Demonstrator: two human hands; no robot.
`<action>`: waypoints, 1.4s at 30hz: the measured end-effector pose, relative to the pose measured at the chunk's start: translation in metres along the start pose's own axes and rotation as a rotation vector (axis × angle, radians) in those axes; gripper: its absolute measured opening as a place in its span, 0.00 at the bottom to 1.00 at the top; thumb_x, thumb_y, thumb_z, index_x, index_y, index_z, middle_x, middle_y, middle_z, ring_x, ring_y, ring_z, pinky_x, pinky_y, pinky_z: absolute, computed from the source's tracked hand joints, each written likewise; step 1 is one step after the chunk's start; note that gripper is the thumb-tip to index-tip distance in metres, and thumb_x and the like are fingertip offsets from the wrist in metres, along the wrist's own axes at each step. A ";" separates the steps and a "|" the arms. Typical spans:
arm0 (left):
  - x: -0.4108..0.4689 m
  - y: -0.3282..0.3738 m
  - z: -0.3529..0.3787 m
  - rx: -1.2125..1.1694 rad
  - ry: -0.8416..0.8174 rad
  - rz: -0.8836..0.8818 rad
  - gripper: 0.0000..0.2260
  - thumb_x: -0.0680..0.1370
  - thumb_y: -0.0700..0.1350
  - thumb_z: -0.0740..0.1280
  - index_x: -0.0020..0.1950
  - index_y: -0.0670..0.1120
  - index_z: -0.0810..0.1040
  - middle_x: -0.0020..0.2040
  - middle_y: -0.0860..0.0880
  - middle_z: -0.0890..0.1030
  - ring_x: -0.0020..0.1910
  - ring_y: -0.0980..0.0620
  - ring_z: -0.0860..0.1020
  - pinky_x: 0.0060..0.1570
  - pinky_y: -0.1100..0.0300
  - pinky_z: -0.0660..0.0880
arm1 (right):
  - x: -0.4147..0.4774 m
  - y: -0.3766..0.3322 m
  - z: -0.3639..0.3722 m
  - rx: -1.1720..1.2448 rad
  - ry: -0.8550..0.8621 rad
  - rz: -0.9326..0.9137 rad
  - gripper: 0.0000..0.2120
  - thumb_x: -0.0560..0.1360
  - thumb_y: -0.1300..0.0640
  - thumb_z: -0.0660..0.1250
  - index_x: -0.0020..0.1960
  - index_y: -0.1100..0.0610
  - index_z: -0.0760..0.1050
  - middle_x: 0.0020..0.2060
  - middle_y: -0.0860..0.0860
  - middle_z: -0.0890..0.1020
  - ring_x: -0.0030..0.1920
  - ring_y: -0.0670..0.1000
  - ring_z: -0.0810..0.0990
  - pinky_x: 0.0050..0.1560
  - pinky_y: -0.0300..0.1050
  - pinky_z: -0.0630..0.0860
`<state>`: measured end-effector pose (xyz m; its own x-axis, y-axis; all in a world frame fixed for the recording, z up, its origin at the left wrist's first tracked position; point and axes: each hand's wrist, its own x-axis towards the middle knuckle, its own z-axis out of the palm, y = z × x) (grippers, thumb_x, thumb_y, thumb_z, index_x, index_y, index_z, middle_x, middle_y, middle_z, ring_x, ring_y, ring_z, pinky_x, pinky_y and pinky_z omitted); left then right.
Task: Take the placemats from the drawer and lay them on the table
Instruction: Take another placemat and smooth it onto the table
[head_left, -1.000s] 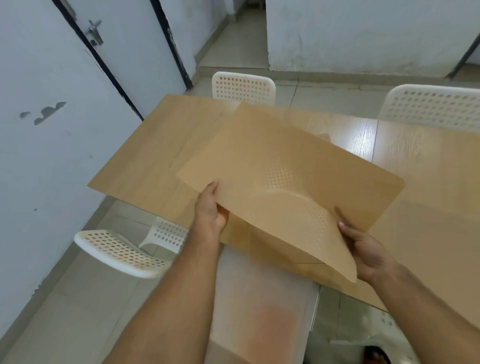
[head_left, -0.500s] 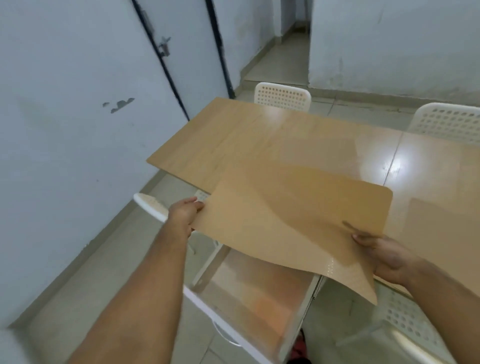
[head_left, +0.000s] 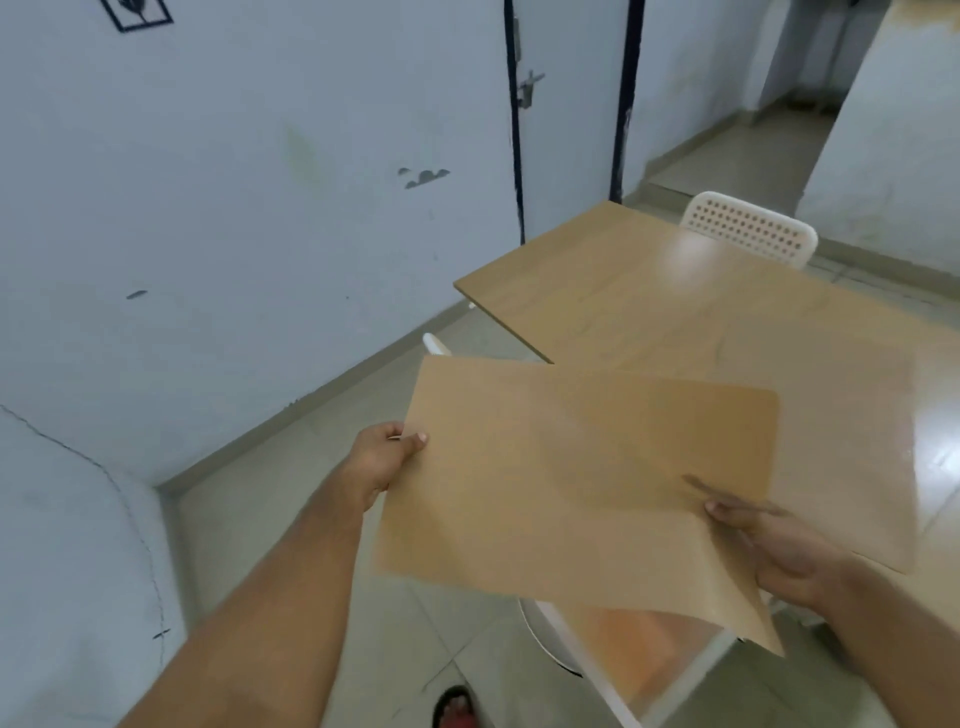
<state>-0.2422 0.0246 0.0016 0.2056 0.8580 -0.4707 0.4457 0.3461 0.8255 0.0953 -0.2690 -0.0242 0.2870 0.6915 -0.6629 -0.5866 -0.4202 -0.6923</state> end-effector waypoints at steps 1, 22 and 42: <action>0.010 -0.002 -0.014 -0.021 0.029 0.017 0.06 0.78 0.44 0.72 0.53 0.44 0.82 0.51 0.43 0.86 0.50 0.43 0.84 0.53 0.45 0.81 | 0.009 -0.003 0.017 -0.026 -0.001 -0.017 0.14 0.78 0.62 0.65 0.59 0.52 0.84 0.56 0.52 0.85 0.55 0.56 0.81 0.53 0.49 0.79; 0.263 0.077 -0.140 0.013 0.213 0.207 0.11 0.80 0.45 0.68 0.61 0.44 0.79 0.53 0.49 0.81 0.47 0.51 0.77 0.48 0.59 0.70 | 0.210 -0.077 0.248 -0.111 0.536 -0.354 0.14 0.75 0.60 0.74 0.60 0.56 0.79 0.49 0.57 0.85 0.42 0.57 0.83 0.45 0.50 0.81; 0.509 0.248 0.054 0.285 -0.130 0.360 0.17 0.81 0.41 0.64 0.71 0.48 0.75 0.57 0.47 0.83 0.52 0.48 0.82 0.57 0.51 0.79 | 0.358 -0.163 0.211 0.025 1.011 -0.266 0.20 0.78 0.55 0.70 0.68 0.56 0.73 0.57 0.59 0.81 0.52 0.62 0.82 0.55 0.61 0.80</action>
<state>0.0201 0.5270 -0.0497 0.4899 0.8435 -0.2203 0.5436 -0.0980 0.8336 0.1339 0.1704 -0.0883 0.9022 -0.0591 -0.4273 -0.4238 -0.3066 -0.8523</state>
